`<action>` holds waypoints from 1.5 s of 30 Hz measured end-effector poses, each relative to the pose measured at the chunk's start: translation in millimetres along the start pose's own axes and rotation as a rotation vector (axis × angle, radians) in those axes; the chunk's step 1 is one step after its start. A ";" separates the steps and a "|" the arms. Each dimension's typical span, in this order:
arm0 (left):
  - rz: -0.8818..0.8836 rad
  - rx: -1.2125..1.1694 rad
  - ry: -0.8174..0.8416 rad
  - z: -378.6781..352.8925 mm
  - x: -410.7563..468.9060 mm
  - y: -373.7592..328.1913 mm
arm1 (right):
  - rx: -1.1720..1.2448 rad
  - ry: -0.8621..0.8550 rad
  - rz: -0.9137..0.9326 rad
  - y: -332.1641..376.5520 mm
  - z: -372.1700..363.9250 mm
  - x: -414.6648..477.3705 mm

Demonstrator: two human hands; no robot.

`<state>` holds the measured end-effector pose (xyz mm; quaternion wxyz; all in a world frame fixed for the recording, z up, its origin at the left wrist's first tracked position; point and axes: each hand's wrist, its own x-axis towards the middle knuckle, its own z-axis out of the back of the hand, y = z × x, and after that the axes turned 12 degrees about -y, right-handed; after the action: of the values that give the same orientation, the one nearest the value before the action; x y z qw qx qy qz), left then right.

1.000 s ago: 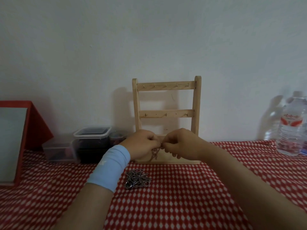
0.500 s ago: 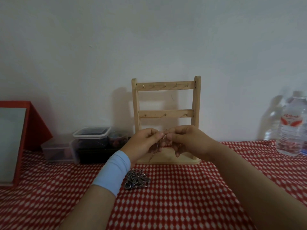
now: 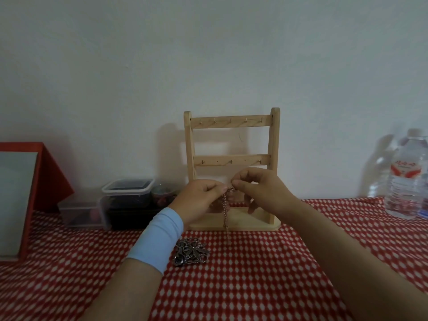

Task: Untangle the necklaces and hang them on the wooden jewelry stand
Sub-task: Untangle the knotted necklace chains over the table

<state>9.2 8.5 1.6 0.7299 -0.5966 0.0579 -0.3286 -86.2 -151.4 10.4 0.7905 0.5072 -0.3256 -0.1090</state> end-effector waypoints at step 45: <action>0.046 -0.069 0.012 -1.8 1.2 -6.5 | 0.078 0.167 -0.106 10.9 16.1 -1.7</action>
<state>6.5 5.8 7.3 0.7159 -0.6180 0.0870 -0.3130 -99.2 -157.2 23.7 0.7877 0.5614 -0.2351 -0.0954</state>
